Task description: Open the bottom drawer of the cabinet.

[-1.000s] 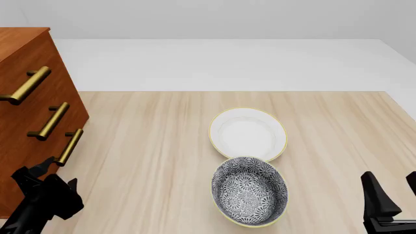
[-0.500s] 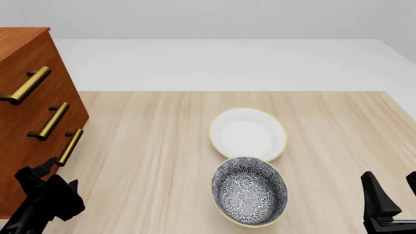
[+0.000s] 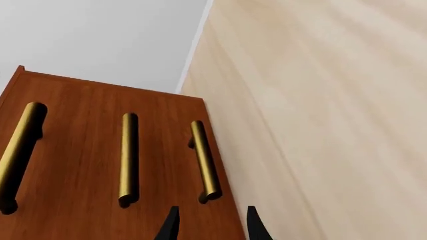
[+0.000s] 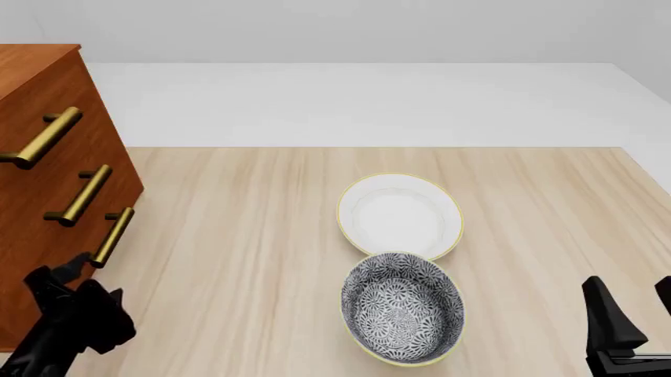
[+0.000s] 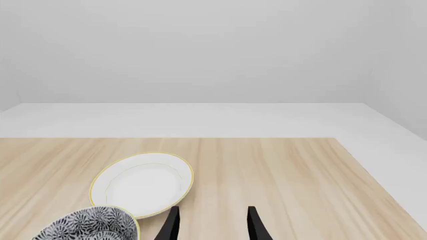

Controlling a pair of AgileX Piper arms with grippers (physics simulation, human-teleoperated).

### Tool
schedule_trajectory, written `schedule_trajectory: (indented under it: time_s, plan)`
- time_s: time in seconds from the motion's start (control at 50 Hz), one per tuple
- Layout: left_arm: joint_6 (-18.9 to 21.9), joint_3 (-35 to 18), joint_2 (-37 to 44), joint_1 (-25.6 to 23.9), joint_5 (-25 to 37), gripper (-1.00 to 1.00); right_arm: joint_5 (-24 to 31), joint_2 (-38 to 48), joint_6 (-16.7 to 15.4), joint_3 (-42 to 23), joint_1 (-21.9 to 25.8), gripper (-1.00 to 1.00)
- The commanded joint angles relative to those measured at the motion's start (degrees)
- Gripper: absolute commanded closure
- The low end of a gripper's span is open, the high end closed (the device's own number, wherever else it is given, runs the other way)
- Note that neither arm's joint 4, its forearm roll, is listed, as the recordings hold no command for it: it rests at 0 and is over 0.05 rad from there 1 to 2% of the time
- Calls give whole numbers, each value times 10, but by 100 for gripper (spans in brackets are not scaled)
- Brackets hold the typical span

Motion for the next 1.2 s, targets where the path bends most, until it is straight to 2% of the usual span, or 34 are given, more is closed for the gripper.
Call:
schedule_trajectory:
  time_s: [0.02,0.08,0.66,1.2]
  plan:
    - [11,-15,14,2,0,-100,0,0,0,0,0,-100]
    - [24,-19,21,2,0,-100,0,0,0,0,0,-100]
    - [40,-64,81,1,0,-100,0,0,0,0,0,-100]
    - [47,-91,112,29,0,-100,0,0,0,0,0,-100]
